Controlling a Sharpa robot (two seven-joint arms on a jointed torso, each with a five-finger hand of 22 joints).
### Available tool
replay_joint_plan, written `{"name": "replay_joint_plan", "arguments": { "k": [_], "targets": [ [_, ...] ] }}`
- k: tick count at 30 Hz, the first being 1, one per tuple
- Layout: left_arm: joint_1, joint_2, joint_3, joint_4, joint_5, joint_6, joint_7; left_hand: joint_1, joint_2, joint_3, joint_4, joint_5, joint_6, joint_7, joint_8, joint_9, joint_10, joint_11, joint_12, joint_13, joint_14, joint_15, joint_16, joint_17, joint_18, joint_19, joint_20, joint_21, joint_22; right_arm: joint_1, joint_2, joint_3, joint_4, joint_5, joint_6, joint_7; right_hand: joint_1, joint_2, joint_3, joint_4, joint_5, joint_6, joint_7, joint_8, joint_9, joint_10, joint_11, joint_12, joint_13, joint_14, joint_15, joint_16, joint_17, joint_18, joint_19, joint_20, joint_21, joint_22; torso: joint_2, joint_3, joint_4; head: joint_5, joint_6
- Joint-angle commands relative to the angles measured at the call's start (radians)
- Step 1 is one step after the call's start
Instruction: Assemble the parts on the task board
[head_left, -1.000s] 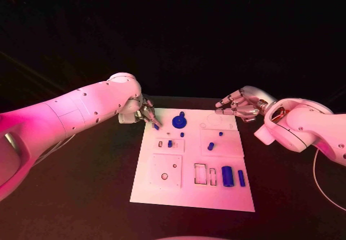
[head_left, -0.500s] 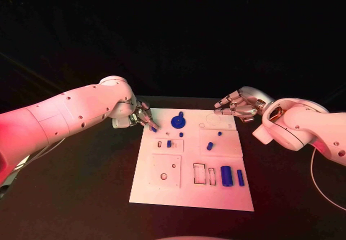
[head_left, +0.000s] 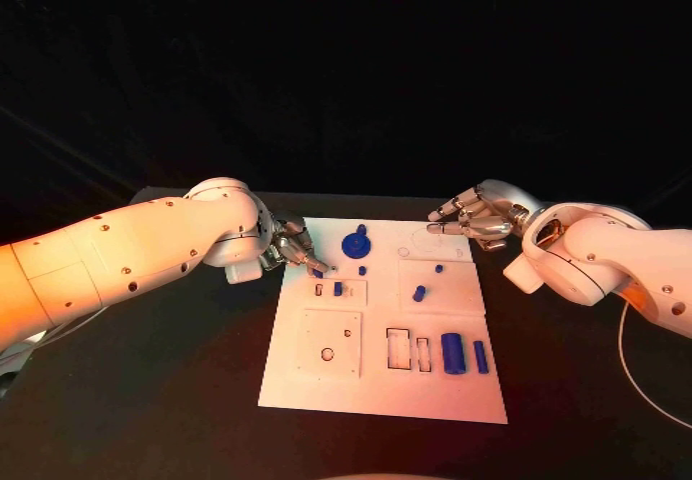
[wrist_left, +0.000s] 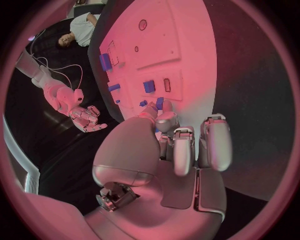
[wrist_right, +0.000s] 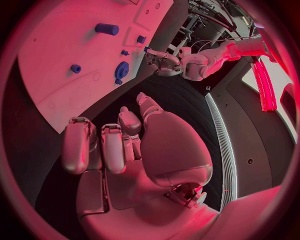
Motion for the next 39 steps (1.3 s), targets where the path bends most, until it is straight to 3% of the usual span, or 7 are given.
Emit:
{"name": "replay_joint_plan", "arguments": {
  "k": [1, 6, 15, 25, 39],
  "targets": [
    [-0.005, -0.012, 0.001, 0.031, -0.073, -0.058, 0.037, -0.006, -0.020, 0.137, -0.102, 0.001, 0.003, -0.008, 0.003, 0.054, 0.008, 0.000, 0.005, 0.001, 0.101, -0.007, 0.002, 0.264, -0.008, 0.029, -0.006, 0.006, 0.078, -0.002, 0.001, 0.000, -0.002, 0.010, 0.012, 0.008, -0.001, 0.013, 0.000, 0.003, 0.005, 0.002, 0.001, 0.002, -0.001, -0.005, -0.002, -0.004, 0.000, 0.066, -0.001, -0.006, 0.089, 0.019, -0.007, -0.002, -0.005, 0.000, 0.000, -0.0008, -0.0003, 0.002, 0.000],
    [-0.017, -0.026, 0.000, 0.064, -0.136, -0.047, 0.042, -0.021, -0.052, 0.209, -0.106, 0.002, 0.004, -0.007, 0.003, 0.057, 0.010, 0.000, 0.002, -0.001, 0.101, -0.007, 0.002, 0.264, -0.008, 0.029, -0.006, 0.006, 0.081, -0.003, 0.003, 0.000, -0.004, 0.007, 0.015, 0.008, -0.001, 0.013, 0.000, 0.003, 0.005, 0.002, 0.001, 0.002, -0.001, -0.005, -0.002, -0.004, 0.000, 0.066, -0.001, -0.006, 0.089, 0.019, -0.007, -0.002, -0.005, 0.000, 0.001, 0.0003, -0.0014, 0.004, -0.003],
    [-0.030, -0.029, 0.000, 0.071, -0.193, 0.003, 0.030, -0.056, -0.098, 0.314, -0.109, 0.002, 0.007, -0.006, 0.006, 0.065, 0.013, 0.001, -0.003, -0.005, 0.101, -0.006, 0.002, 0.264, -0.008, 0.028, -0.005, 0.003, 0.081, -0.005, 0.002, -0.001, -0.003, -0.006, 0.020, 0.008, -0.001, 0.013, -0.001, 0.004, 0.005, 0.001, 0.001, 0.002, -0.001, -0.006, -0.002, -0.005, -0.001, 0.066, -0.001, -0.006, 0.089, 0.019, -0.007, -0.002, -0.006, -0.001, 0.002, 0.0012, -0.0019, 0.007, -0.007],
    [-0.042, -0.021, 0.000, 0.063, -0.215, 0.030, 0.024, -0.062, -0.106, 0.331, -0.111, 0.002, 0.007, -0.006, 0.007, 0.066, 0.014, 0.001, -0.003, -0.004, 0.101, -0.005, 0.002, 0.264, -0.008, 0.029, -0.004, 0.004, 0.082, -0.006, 0.002, -0.001, -0.002, -0.008, 0.021, 0.008, -0.001, 0.013, -0.001, 0.004, 0.005, 0.001, 0.001, 0.002, -0.001, -0.006, -0.002, -0.005, -0.001, 0.066, -0.001, -0.006, 0.089, 0.019, -0.007, -0.002, -0.006, -0.001, 0.002, 0.0009, -0.0025, 0.010, -0.009],
    [-0.046, -0.019, 0.000, 0.060, -0.217, 0.068, 0.034, -0.070, -0.113, 0.349, -0.112, 0.002, 0.008, -0.006, 0.009, 0.069, 0.015, 0.001, -0.002, -0.004, 0.101, -0.005, 0.002, 0.264, -0.008, 0.028, -0.004, 0.003, 0.081, -0.006, -0.001, -0.001, 0.001, -0.008, 0.026, 0.009, -0.001, 0.013, -0.001, 0.004, 0.005, 0.001, 0.001, 0.002, -0.001, -0.006, -0.002, -0.004, 0.000, 0.066, -0.001, -0.006, 0.090, 0.019, -0.007, -0.002, -0.006, -0.001, 0.002, 0.0011, 0.0000, 0.010, -0.006]
  ]
}}
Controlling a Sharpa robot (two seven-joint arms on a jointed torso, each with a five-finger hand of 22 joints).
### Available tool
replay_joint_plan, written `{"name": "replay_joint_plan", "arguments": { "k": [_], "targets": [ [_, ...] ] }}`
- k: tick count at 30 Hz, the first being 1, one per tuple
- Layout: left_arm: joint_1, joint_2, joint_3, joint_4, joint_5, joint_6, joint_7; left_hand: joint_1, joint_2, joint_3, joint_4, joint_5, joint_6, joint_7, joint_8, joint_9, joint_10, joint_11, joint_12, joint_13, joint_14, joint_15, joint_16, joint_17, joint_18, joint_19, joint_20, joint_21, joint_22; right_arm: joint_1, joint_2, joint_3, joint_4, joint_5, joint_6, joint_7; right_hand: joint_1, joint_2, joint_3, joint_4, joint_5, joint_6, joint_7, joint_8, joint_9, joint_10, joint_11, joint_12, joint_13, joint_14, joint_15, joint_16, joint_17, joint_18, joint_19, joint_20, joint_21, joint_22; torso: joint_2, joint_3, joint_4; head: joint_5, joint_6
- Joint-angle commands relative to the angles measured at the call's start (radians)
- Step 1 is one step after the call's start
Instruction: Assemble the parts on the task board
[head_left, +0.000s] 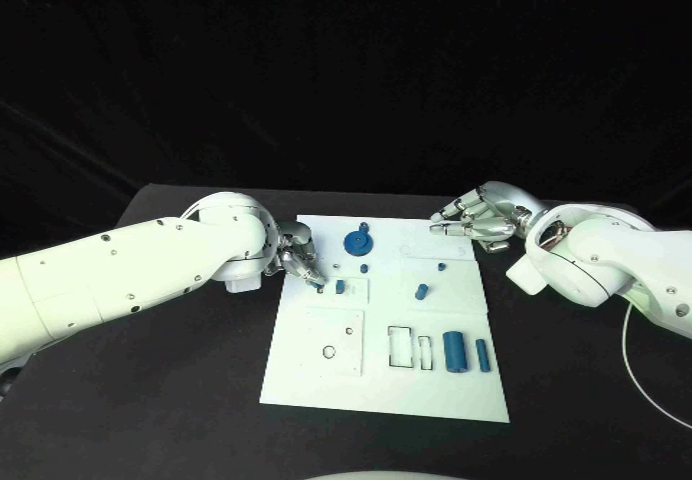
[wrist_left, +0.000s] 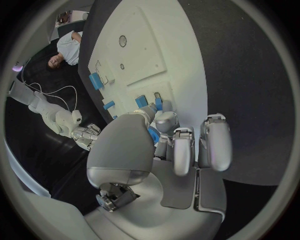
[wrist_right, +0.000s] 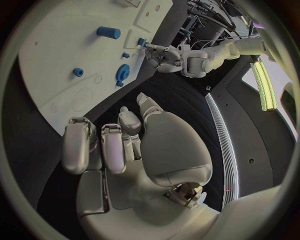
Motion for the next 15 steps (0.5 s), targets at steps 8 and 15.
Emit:
{"name": "replay_joint_plan", "arguments": {
  "k": [8, 15],
  "targets": [
    [-0.006, 0.003, -0.003, -0.002, 0.007, 0.047, 0.014, 0.006, -0.002, 0.114, -0.104, 0.005, 0.004, -0.006, 0.005, 0.034, 0.006, 0.000, -0.004, -0.002, 0.105, -0.001, 0.002, 0.263, -0.008, 0.028, -0.004, 0.001, 0.079, -0.001, 0.000, 0.000, 0.003, -0.006, 0.021, 0.009, 0.003, 0.010, -0.001, 0.004, 0.005, 0.001, 0.001, 0.002, -0.001, -0.005, -0.002, -0.003, 0.000, 0.066, -0.001, -0.006, 0.090, 0.019, -0.007, -0.002, -0.006, -0.001, -0.001, 0.0004, -0.0020, 0.005, 0.000],
    [-0.007, 0.006, -0.003, -0.002, 0.010, 0.042, 0.013, 0.006, -0.002, 0.114, -0.104, 0.005, 0.004, -0.006, 0.005, 0.034, 0.006, 0.000, -0.004, -0.002, 0.105, -0.001, 0.002, 0.263, -0.008, 0.028, -0.004, 0.001, 0.079, -0.001, -0.001, 0.000, 0.003, -0.006, 0.022, 0.008, 0.003, 0.010, -0.001, 0.004, 0.005, 0.001, 0.001, 0.002, -0.001, -0.005, -0.002, -0.003, 0.000, 0.066, -0.001, -0.006, 0.090, 0.019, -0.007, -0.002, -0.006, -0.001, 0.000, 0.0003, -0.0028, 0.004, 0.000]
  ]
}}
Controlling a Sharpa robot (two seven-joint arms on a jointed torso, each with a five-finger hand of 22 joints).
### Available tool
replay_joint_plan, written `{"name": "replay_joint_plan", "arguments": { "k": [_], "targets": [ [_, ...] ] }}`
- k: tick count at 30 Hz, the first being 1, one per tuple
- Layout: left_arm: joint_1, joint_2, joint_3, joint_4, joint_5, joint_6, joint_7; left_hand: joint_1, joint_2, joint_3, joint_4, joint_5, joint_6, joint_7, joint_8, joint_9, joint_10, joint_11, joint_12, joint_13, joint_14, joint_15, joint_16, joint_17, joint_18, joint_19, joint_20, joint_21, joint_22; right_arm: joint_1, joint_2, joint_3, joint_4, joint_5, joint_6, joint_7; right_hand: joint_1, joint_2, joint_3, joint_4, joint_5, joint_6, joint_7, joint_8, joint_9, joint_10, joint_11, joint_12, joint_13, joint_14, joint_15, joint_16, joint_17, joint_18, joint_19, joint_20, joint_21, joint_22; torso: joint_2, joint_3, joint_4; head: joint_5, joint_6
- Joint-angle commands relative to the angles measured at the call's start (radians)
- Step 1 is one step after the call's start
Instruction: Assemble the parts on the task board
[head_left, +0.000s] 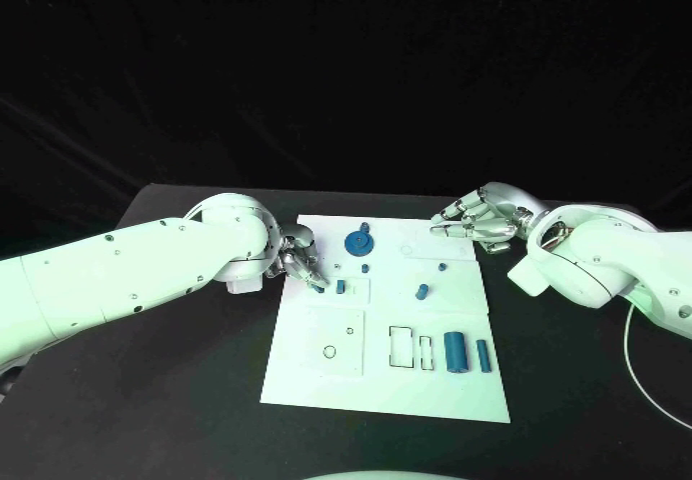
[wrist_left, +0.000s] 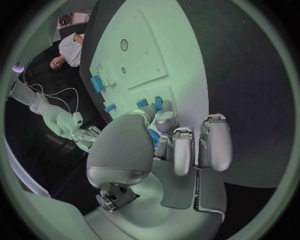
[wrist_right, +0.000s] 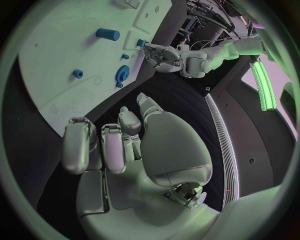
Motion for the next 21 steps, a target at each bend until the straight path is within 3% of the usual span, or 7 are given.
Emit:
{"name": "replay_joint_plan", "arguments": {
  "k": [1, 15, 18, 21],
  "targets": [
    [-0.004, 0.006, -0.002, -0.001, 0.006, 0.025, 0.003, 0.011, 0.003, 0.105, -0.102, 0.001, 0.004, -0.006, 0.003, 0.010, 0.007, 0.000, -0.004, -0.001, 0.105, -0.001, 0.002, 0.263, -0.008, 0.028, -0.004, 0.002, 0.080, -0.001, -0.001, 0.000, 0.002, -0.006, 0.013, 0.007, 0.003, 0.010, -0.001, 0.004, 0.005, 0.001, 0.001, 0.002, -0.001, -0.005, -0.002, -0.003, 0.000, 0.066, -0.001, -0.006, 0.090, 0.019, -0.007, -0.002, -0.006, -0.001, 0.000, -0.0003, -0.0002, 0.000, -0.001],
    [-0.004, 0.016, -0.003, -0.008, 0.018, 0.040, -0.015, 0.004, 0.002, 0.116, -0.101, 0.002, 0.006, -0.006, 0.005, 0.012, 0.005, 0.000, -0.007, -0.005, 0.105, -0.001, 0.002, 0.263, -0.007, 0.027, -0.004, 0.000, 0.079, -0.001, -0.001, 0.000, 0.003, -0.007, 0.011, 0.008, 0.003, 0.010, -0.001, 0.004, 0.005, 0.001, 0.001, 0.002, -0.001, -0.006, -0.002, -0.005, -0.001, 0.066, -0.001, -0.006, 0.089, 0.019, -0.008, -0.002, -0.007, -0.002, 0.000, -0.0002, 0.0000, 0.005, -0.004],
    [-0.004, 0.021, -0.003, -0.010, 0.026, 0.035, -0.024, -0.017, 0.002, 0.123, -0.091, 0.002, 0.009, -0.006, 0.010, 0.016, 0.006, 0.000, -0.008, -0.005, 0.105, -0.001, 0.002, 0.263, -0.008, 0.029, -0.003, 0.003, 0.083, -0.001, -0.001, 0.000, 0.004, -0.008, 0.010, 0.008, 0.003, 0.010, -0.001, 0.004, 0.005, 0.001, 0.001, 0.002, -0.001, -0.006, -0.002, -0.005, -0.001, 0.066, -0.001, -0.006, 0.089, 0.019, -0.008, -0.002, -0.007, -0.002, 0.001, -0.0001, -0.0002, 0.005, -0.006],
    [-0.004, 0.024, -0.003, -0.013, 0.029, 0.035, -0.032, -0.059, -0.012, 0.108, -0.069, 0.001, 0.020, -0.010, 0.020, 0.022, 0.010, -0.002, -0.004, -0.003, 0.105, -0.002, 0.002, 0.263, -0.010, 0.031, -0.003, 0.008, 0.088, -0.001, -0.001, 0.000, 0.004, -0.008, 0.010, 0.009, 0.003, 0.010, -0.001, 0.004, 0.005, 0.001, 0.001, 0.002, -0.001, -0.006, -0.002, -0.005, -0.001, 0.066, -0.001, -0.006, 0.089, 0.019, -0.008, -0.002, -0.007, -0.002, 0.001, -0.0005, -0.0003, 0.006, -0.006]
  ]
}}
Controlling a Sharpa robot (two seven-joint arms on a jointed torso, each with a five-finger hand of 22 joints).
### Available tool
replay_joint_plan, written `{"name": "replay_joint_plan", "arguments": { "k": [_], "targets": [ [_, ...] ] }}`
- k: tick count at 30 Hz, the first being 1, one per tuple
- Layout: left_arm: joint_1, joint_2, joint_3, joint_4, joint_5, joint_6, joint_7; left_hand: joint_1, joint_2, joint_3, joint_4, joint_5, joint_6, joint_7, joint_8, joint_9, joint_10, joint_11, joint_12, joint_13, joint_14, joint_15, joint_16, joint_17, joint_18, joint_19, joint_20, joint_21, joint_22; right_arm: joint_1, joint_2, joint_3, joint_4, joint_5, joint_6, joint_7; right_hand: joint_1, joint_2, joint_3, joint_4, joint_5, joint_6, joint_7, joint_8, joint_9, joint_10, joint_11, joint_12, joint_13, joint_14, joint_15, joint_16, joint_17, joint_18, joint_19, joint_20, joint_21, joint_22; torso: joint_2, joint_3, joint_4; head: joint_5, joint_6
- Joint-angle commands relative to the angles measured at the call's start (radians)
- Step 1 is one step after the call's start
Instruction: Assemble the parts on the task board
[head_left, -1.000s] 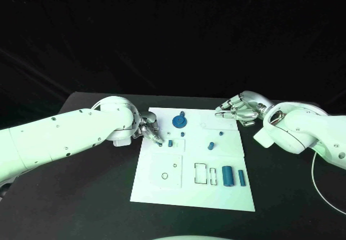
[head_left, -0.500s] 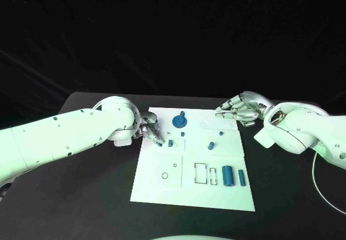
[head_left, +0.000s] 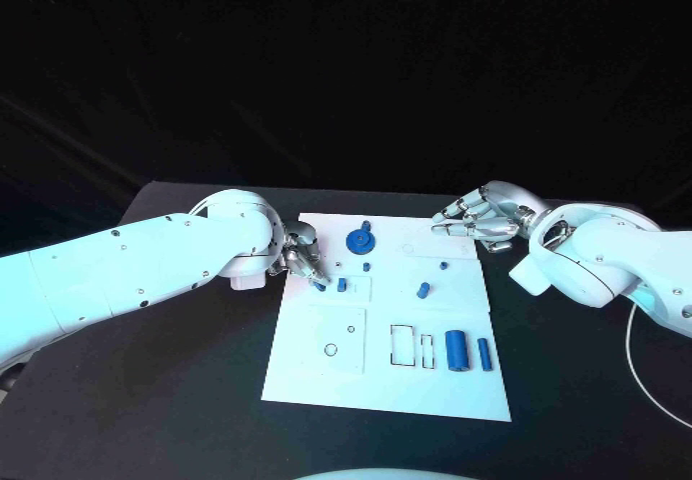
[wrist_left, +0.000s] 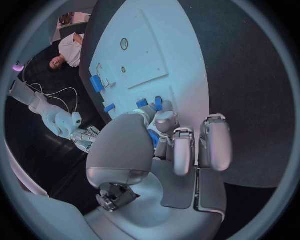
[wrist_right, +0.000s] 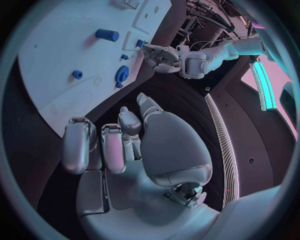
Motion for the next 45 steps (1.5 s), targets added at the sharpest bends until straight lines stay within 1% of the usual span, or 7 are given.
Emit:
{"name": "replay_joint_plan", "arguments": {
  "k": [1, 7, 11, 15, 23, 28, 45],
  "targets": [
    [-0.006, 0.010, -0.005, -0.001, 0.022, 0.024, -0.019, -0.037, -0.014, 0.062, -0.053, 0.002, 0.021, -0.014, 0.007, 0.007, 0.012, -0.004, 0.002, 0.002, 0.105, -0.003, 0.002, 0.263, -0.010, 0.032, -0.003, 0.008, 0.090, 0.000, 0.000, 0.000, 0.001, -0.008, 0.009, 0.008, 0.003, 0.010, -0.001, 0.004, 0.005, 0.001, 0.001, 0.002, -0.001, -0.006, -0.002, -0.005, -0.001, 0.066, -0.001, -0.006, 0.089, 0.019, -0.008, -0.002, -0.007, -0.001, 0.000, -0.0005, -0.0005, 0.001, -0.002],
    [-0.007, 0.013, -0.006, -0.005, 0.020, 0.026, -0.028, -0.077, -0.032, 0.042, -0.039, 0.006, 0.031, -0.019, 0.015, 0.011, 0.017, -0.008, 0.007, 0.005, 0.105, -0.007, 0.002, 0.263, -0.011, 0.036, -0.005, 0.014, 0.097, 0.000, -0.002, 0.000, 0.001, -0.008, 0.010, 0.008, 0.003, 0.010, -0.001, 0.004, 0.005, 0.001, 0.001, 0.002, -0.001, -0.006, -0.002, -0.005, -0.001, 0.066, -0.001, -0.006, 0.089, 0.019, -0.008, -0.002, -0.007, -0.001, 0.000, -0.0001, -0.0002, 0.000, -0.004],
    [-0.007, 0.014, -0.007, -0.007, 0.020, 0.024, -0.033, -0.086, -0.030, 0.043, -0.038, 0.015, 0.032, -0.021, 0.015, 0.011, 0.011, -0.010, -0.005, -0.010, 0.105, -0.008, 0.002, 0.263, -0.010, 0.035, -0.006, 0.012, 0.095, 0.000, -0.003, 0.000, 0.002, -0.008, 0.012, 0.007, 0.003, 0.010, -0.001, 0.004, 0.005, 0.001, 0.001, 0.002, -0.001, -0.006, -0.002, -0.005, -0.001, 0.066, -0.001, -0.006, 0.089, 0.019, -0.008, -0.002, -0.007, -0.001, -0.001, -0.0002, 0.0009, 0.003, -0.007],
    [-0.007, 0.015, -0.007, -0.008, 0.020, 0.023, -0.038, -0.098, -0.033, 0.041, -0.034, 0.019, 0.033, -0.021, 0.016, 0.012, 0.010, -0.010, -0.008, -0.013, 0.105, -0.009, 0.002, 0.263, -0.011, 0.036, -0.007, 0.012, 0.096, 0.000, -0.003, 0.000, 0.001, -0.008, 0.013, 0.005, 0.003, 0.010, -0.001, 0.004, 0.005, 0.001, 0.001, 0.002, -0.001, -0.006, -0.002, -0.005, -0.001, 0.066, -0.001, -0.006, 0.089, 0.019, -0.008, -0.002, -0.007, -0.001, 0.000, -0.0002, 0.0000, 0.003, -0.008],
    [-0.007, 0.016, -0.009, -0.009, 0.019, 0.008, -0.047, -0.124, -0.034, 0.036, -0.023, 0.021, 0.037, -0.023, 0.020, 0.013, 0.014, -0.011, -0.004, -0.011, 0.105, -0.011, 0.002, 0.263, -0.013, 0.039, -0.009, 0.018, 0.104, 0.000, -0.004, 0.000, 0.001, -0.008, 0.019, 0.001, 0.003, 0.011, -0.002, 0.004, 0.005, 0.000, 0.001, 0.002, -0.001, -0.007, -0.002, -0.005, -0.002, 0.066, -0.001, -0.007, 0.088, 0.020, -0.008, -0.002, -0.008, -0.002, 0.000, 0.0000, 0.0005, 0.004, -0.010],
    [-0.007, 0.015, -0.010, -0.009, 0.014, -0.002, -0.049, -0.150, -0.042, 0.023, -0.013, 0.020, 0.042, -0.023, 0.023, 0.015, 0.018, -0.012, 0.000, -0.008, 0.105, -0.012, 0.002, 0.263, -0.013, 0.041, -0.010, 0.021, 0.106, 0.000, -0.006, 0.000, 0.001, -0.008, 0.020, 0.000, 0.003, 0.011, -0.002, 0.005, 0.005, 0.000, 0.001, 0.002, -0.001, -0.008, -0.001, -0.008, -0.004, 0.066, -0.001, -0.009, 0.086, 0.020, -0.010, -0.002, -0.010, -0.006, 0.000, 0.0005, -0.0005, 0.006, -0.011],
    [-0.007, 0.017, -0.010, -0.012, 0.012, -0.001, -0.052, -0.161, -0.050, 0.011, -0.015, 0.020, 0.051, -0.028, 0.029, 0.017, 0.027, -0.015, 0.012, 0.001, 0.105, -0.013, 0.002, 0.263, -0.016, 0.046, -0.011, 0.031, 0.118, 0.000, -0.008, 0.000, 0.002, -0.008, 0.020, 0.001, 0.003, 0.011, -0.002, 0.005, 0.005, -0.001, 0.002, 0.002, -0.002, -0.010, -0.001, -0.012, -0.007, 0.065, -0.001, -0.012, 0.082, 0.021, -0.012, -0.002, -0.012, -0.011, 0.000, -0.0003, 0.0001, 0.004, -0.012]
  ]
}}
